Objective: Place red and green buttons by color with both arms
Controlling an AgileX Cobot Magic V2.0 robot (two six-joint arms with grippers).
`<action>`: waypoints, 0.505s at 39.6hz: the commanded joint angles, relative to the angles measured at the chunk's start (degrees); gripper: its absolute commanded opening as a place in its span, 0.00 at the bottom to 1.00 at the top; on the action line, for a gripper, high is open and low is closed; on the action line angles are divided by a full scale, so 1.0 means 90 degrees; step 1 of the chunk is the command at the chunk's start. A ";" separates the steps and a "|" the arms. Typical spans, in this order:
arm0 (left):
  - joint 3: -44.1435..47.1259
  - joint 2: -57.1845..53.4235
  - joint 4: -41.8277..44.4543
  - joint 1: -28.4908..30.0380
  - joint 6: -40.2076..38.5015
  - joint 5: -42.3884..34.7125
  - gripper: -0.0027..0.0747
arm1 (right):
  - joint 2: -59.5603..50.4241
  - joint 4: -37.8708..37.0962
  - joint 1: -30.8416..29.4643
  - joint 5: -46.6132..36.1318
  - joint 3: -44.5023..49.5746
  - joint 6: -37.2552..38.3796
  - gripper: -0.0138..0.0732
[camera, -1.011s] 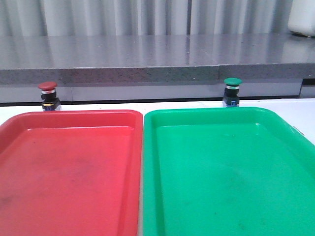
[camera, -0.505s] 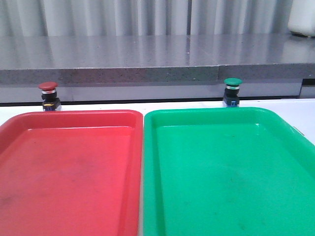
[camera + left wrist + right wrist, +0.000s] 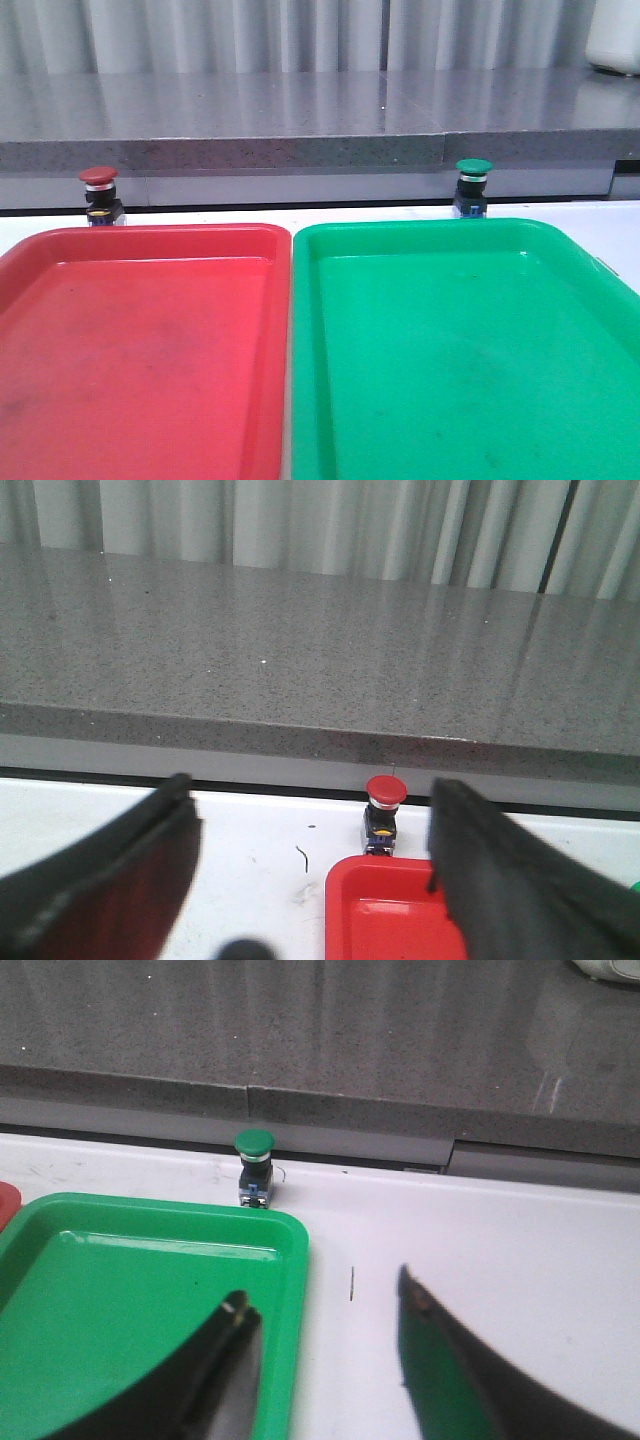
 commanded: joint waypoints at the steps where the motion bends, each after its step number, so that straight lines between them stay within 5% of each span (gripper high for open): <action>1: -0.0225 0.0066 -0.0003 -0.0004 -0.0015 -0.0452 0.91 | 0.0080 0.0044 -0.0052 -0.0467 -0.0238 0.0012 0.81; 20: -0.0254 0.0126 -0.0072 -0.0004 -0.0015 -0.0316 0.90 | 0.0080 0.0044 -0.0052 -0.0421 -0.0238 0.0012 0.84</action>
